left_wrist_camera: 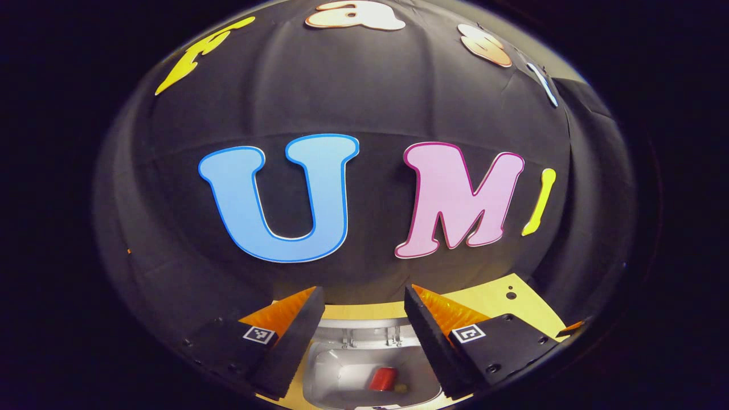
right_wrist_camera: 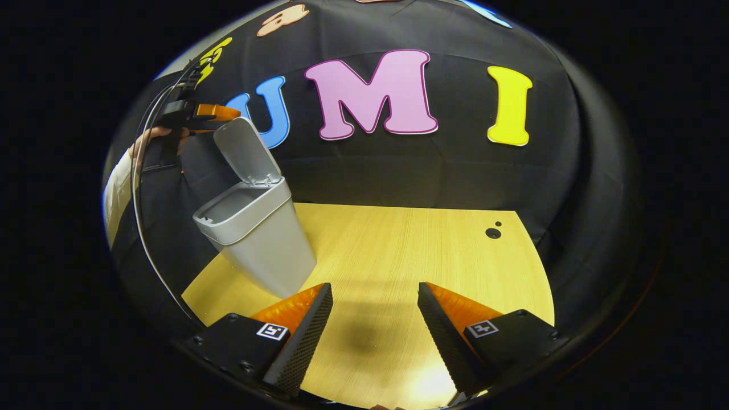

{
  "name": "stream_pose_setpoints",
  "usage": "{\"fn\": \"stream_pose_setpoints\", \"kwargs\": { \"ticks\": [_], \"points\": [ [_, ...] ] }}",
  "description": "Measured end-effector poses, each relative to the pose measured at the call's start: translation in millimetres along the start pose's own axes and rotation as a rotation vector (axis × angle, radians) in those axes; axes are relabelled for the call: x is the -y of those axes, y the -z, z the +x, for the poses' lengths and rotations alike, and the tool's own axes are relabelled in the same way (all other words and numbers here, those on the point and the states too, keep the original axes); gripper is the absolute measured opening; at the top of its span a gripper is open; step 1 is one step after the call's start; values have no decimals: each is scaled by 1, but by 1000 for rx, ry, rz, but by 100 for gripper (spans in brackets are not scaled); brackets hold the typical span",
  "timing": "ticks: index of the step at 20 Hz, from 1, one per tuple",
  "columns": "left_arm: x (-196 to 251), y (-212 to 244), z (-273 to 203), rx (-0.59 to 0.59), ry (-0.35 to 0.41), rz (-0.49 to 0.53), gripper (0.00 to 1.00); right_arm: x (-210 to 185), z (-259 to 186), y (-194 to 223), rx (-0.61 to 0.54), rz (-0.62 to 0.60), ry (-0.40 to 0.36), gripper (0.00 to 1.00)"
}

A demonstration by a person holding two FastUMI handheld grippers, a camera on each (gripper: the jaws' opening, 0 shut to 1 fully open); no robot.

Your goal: Press the lid of the desktop garbage bin to open it, pick up the crumpled paper on the desktop and throw it into the bin, then pick up the pop can on the desktop and drop it into the bin, and finally close the garbage bin lid.

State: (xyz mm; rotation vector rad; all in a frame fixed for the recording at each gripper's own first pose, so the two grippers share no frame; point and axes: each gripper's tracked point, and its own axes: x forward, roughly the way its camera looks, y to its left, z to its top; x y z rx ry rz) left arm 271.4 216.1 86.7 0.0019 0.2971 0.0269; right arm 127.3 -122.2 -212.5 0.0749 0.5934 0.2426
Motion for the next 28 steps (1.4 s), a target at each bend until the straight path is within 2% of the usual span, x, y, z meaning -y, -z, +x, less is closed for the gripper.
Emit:
{"fn": "stream_pose_setpoints", "kwargs": {
  "ticks": [8, 12, 14, 19, 21, 26, 28],
  "points": [
    [0, 72, -49, -66, 0, -36, 97, -25, 1, -24, 67, -48, -48, 97],
    [-3, 129, -52, -212, 28, -165, 97, -35, 2, -30, 83, -67, -63, 97],
    [-5, 155, -49, -277, 33, -192, 96, -39, 2, -28, 75, -74, -66, 97],
    [-2, 191, -40, -379, 19, -48, 96, -41, 2, -18, 64, -91, -64, 97],
    [-4, 190, -40, -369, 23, -9, 98, -40, 2, -14, 58, -91, -60, 97],
    [-4, 194, -36, -380, 19, -29, 98, -32, 2, -13, 58, -91, -51, 97],
    [-5, 196, -33, -369, 23, -7, 99, -31, 3, -13, 60, -80, -51, 97]
  ]
}}
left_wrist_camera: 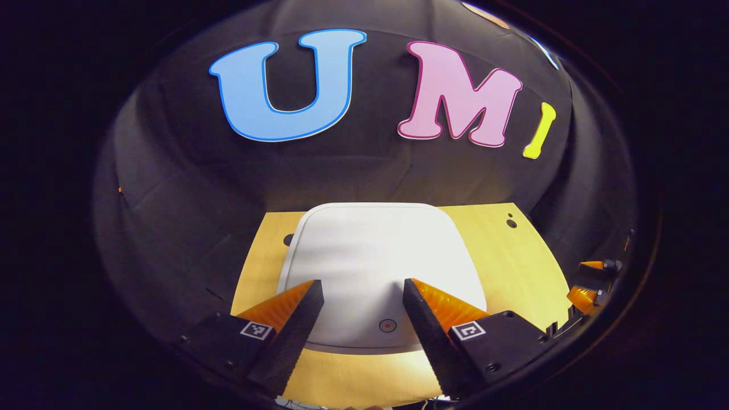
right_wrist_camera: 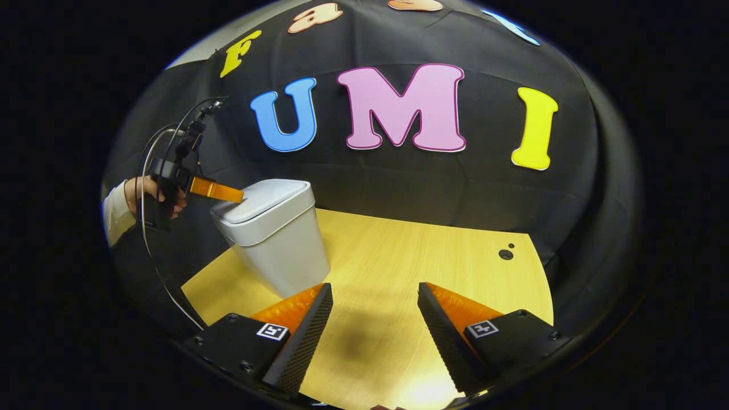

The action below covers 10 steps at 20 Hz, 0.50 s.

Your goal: Press the lid of the desktop garbage bin to open it, pick up the crumpled paper on the desktop and throw it into the bin, then pick up the pop can on the desktop and drop it into the bin, and finally close the garbage bin lid.

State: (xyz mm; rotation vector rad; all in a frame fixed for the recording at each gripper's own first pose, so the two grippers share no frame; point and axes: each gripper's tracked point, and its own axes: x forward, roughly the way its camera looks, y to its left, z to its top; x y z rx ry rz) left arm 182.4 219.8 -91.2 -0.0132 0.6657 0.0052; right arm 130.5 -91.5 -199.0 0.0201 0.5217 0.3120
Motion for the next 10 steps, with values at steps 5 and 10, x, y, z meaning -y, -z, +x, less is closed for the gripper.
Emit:
{"fn": "stream_pose_setpoints", "kwargs": {
  "ticks": [5, 10],
  "points": [
    [3, 3, 0, -3, -4, 16, 98, -6, 2, 4, -5, 11, -14, 97],
    [34, 4, -4, 10, 45, 80, 96, -10, 0, 6, 1, 1, -20, 97]
  ]
}}
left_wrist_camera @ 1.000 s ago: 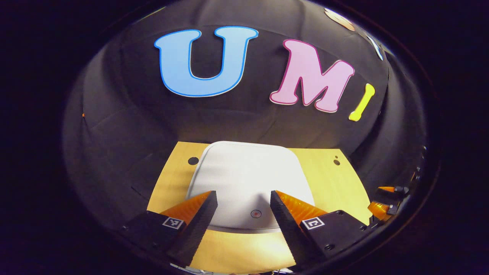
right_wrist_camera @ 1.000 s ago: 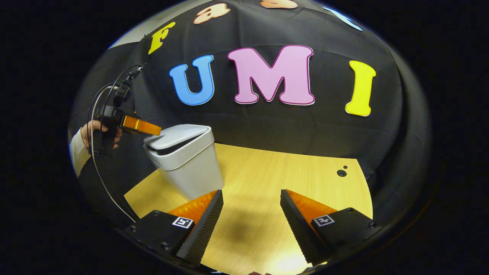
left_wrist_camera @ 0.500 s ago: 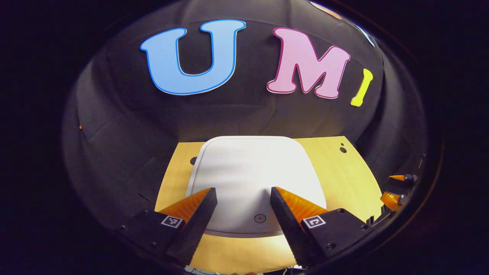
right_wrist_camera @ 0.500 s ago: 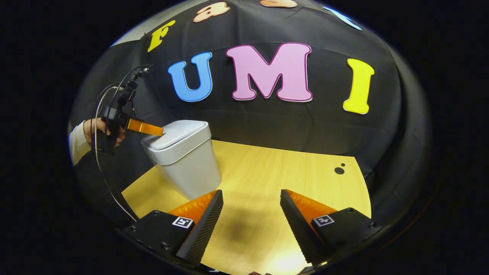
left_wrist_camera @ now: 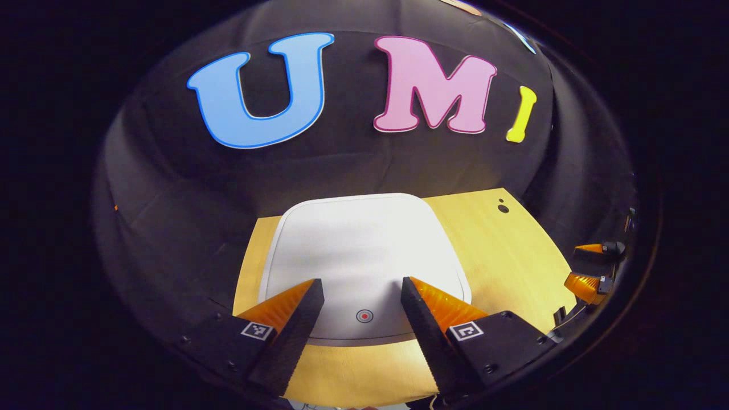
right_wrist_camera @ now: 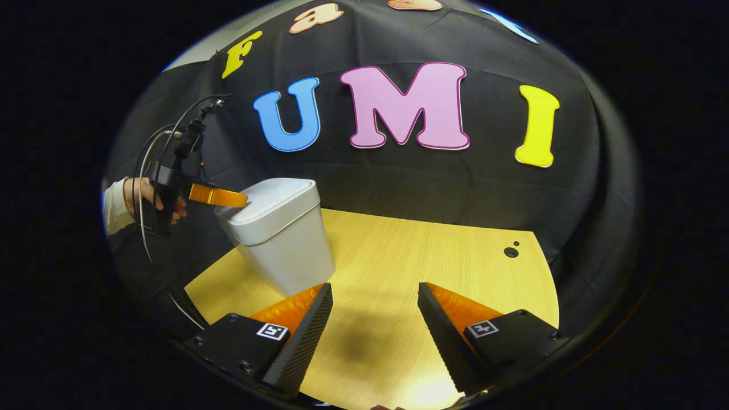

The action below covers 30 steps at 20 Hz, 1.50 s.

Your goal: Press the lid of the desktop garbage bin to open it, pick up the crumpled paper on the desktop and throw it into the bin, then pick up the pop can on the desktop and drop it into the bin, and finally close the garbage bin lid.

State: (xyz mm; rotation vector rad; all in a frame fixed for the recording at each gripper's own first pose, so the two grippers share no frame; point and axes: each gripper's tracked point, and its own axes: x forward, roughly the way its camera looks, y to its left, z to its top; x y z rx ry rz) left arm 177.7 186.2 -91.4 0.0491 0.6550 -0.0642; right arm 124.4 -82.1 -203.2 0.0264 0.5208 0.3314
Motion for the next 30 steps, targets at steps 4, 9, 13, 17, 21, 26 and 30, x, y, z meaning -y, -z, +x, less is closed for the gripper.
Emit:
{"fn": "stream_pose_setpoints", "kwargs": {
  "ticks": [4, 9, 13, 17, 21, 26, 30],
  "points": [
    [2, -15, -1, 78, -36, 19, 96, 2, -6, -8, 16, -22, 8, 97],
    [24, -55, -39, 288, -32, 74, 95, 0, -24, -31, 73, -40, 36, 97],
    [52, -62, -75, 374, 2, 38, 94, -4, -39, -59, 141, -46, 89, 97],
    [56, -58, -106, 477, -1, 1, 96, -10, -57, -98, 248, -10, 171, 97],
    [43, -52, -126, 529, -36, -84, 96, -11, -88, -127, 363, -52, 303, 96],
    [48, -45, -164, 612, -38, -57, 96, -37, -121, -134, 410, -24, 340, 98],
    [75, -44, -181, 611, 15, -134, 94, -55, -146, -148, 484, -70, 316, 98]
  ]
}}
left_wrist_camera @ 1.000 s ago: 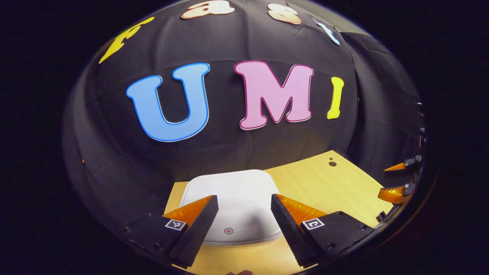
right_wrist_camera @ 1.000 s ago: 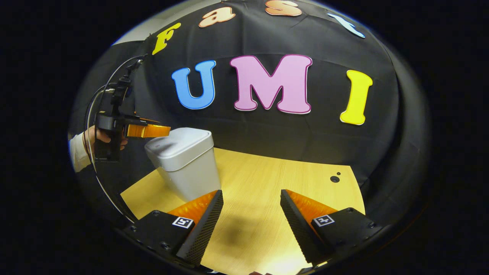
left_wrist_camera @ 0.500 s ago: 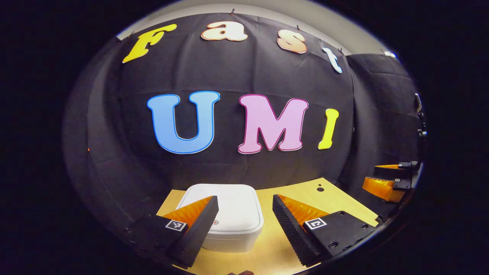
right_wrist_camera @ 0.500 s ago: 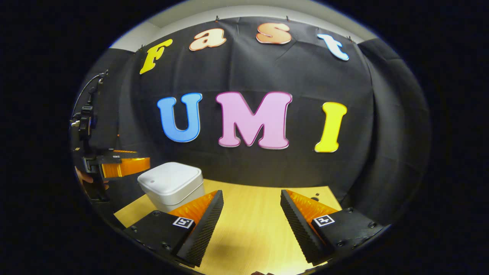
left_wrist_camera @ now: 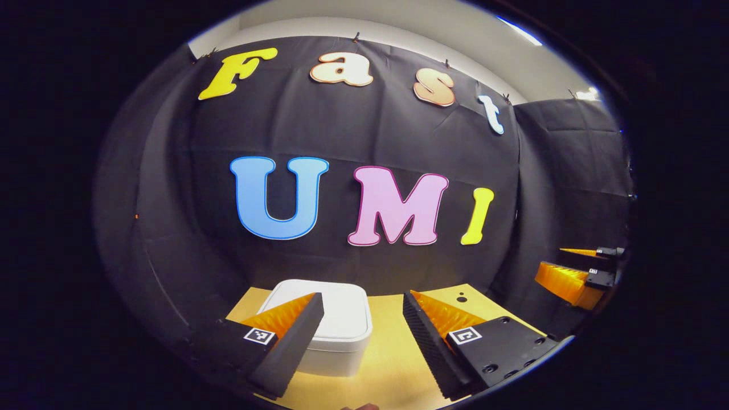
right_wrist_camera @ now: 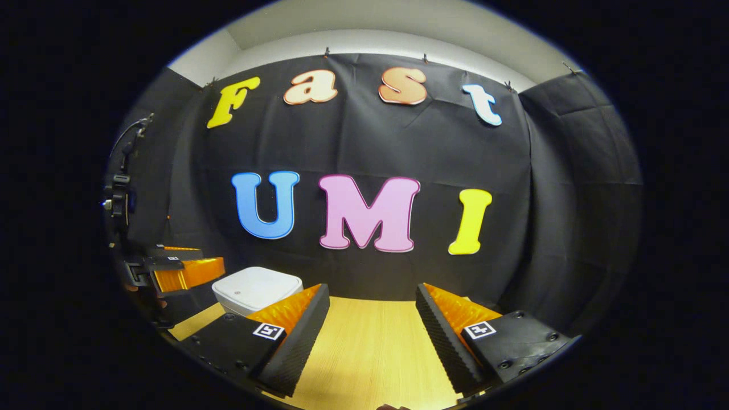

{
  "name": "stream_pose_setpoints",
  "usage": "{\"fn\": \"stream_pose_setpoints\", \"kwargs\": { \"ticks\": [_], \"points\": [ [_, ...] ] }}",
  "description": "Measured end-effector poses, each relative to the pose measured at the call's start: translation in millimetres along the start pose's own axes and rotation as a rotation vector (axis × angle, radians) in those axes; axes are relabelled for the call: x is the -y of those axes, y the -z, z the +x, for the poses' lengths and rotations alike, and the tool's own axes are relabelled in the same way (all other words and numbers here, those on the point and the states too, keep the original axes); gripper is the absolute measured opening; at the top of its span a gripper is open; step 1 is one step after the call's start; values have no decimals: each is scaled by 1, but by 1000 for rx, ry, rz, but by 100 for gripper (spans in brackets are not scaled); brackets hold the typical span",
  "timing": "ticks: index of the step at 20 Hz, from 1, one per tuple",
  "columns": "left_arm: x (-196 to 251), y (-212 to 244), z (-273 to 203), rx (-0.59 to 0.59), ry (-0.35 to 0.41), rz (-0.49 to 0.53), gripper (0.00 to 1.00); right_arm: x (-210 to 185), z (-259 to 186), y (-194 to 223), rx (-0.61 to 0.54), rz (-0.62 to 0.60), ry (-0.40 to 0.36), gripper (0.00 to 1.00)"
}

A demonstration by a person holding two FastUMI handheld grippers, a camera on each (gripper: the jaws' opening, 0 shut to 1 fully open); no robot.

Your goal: Press the lid of the desktop garbage bin to open it, pick up the crumpled paper on the desktop and throw it into the bin, then pick up the pop can on the desktop and drop it into the bin, and finally close the garbage bin lid.

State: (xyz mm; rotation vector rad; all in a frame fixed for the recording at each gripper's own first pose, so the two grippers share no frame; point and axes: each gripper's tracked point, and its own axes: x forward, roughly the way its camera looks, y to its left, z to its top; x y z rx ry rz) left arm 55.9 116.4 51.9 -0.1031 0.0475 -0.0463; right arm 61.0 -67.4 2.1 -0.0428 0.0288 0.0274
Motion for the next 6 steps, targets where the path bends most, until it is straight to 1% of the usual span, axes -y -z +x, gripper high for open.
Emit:
{"fn": "stream_pose_setpoints", "kwargs": {
  "ticks": [3, 4, 6],
  "points": [
    [4, -11, -8, 40, -65, -2, 94, -1, -4, -15, 45, -28, -45, 96],
    [9, -15, -11, 62, -76, 5, 95, -1, -3, -19, 56, -24, -64, 97],
    [16, -22, -15, 99, -88, 30, 95, 3, -4, -25, 87, 2, -73, 96]
  ]
}}
